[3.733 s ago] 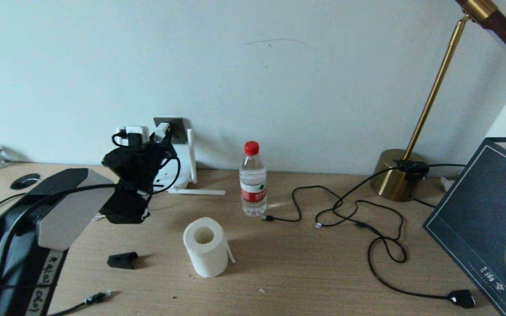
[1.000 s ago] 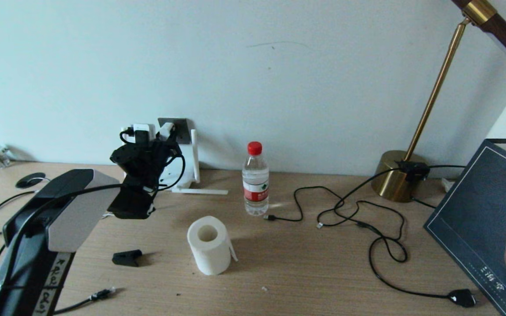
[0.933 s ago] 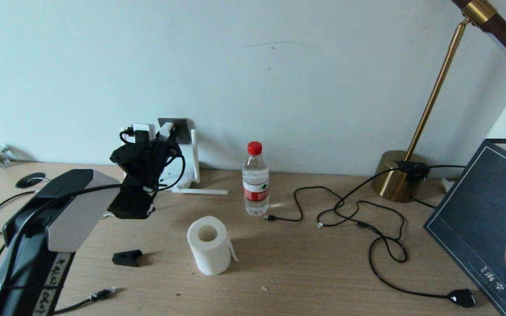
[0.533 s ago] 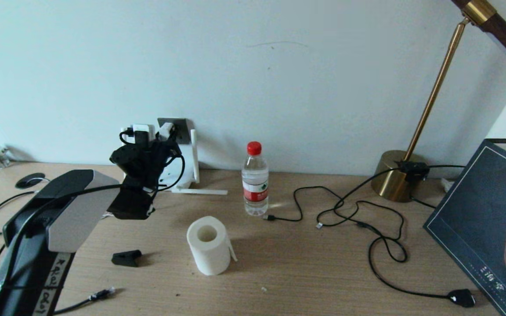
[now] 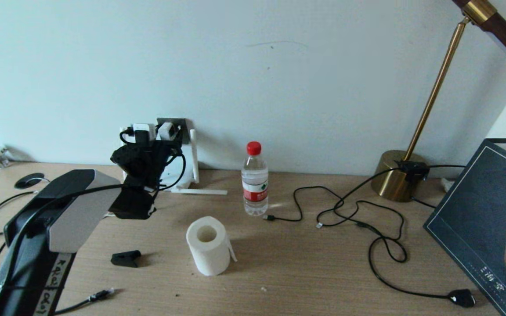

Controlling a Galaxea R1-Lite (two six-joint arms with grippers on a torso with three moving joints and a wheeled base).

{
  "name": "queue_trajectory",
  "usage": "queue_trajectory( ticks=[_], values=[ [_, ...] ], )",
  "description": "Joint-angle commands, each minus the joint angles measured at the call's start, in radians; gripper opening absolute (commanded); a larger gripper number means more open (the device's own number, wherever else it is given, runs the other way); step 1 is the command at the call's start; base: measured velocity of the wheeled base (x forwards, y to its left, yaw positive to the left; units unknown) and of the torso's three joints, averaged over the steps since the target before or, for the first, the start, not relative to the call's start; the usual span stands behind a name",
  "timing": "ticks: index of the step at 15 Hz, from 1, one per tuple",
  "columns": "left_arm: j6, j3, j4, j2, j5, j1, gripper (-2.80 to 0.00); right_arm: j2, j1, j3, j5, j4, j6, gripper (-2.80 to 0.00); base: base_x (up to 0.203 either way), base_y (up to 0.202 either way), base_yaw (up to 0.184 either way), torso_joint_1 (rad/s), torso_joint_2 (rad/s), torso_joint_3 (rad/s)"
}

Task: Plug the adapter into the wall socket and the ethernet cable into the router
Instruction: Plug plug into socket

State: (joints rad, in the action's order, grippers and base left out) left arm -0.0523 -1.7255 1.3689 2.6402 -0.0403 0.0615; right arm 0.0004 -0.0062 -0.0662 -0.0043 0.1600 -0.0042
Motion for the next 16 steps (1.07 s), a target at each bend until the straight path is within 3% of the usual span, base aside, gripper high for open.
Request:
queue_trajectory(
  ticks=[1, 5, 16],
  values=[
    [0.000, 0.003, 0.009, -0.003, 0.004, 0.000, 0.00, 0.001, 0.000, 0.000, -0.002, 0.001, 0.000, -2.80, 0.000, 0.000, 0.000, 0.000, 0.00, 0.000],
    [-0.001, 0.029, 0.038, -0.012, 0.004, 0.000, 0.00, 0.001, 0.000, 0.000, 0.000, 0.001, 0.000, -2.80, 0.000, 0.000, 0.000, 0.000, 0.00, 0.000],
    [0.001, 0.406, 0.154, -0.290, -0.002, 0.000, 0.00, 0.001, 0.000, 0.000, 0.000, 0.001, 0.000, -2.80, 0.000, 0.000, 0.000, 0.000, 0.00, 0.000]
  ],
)
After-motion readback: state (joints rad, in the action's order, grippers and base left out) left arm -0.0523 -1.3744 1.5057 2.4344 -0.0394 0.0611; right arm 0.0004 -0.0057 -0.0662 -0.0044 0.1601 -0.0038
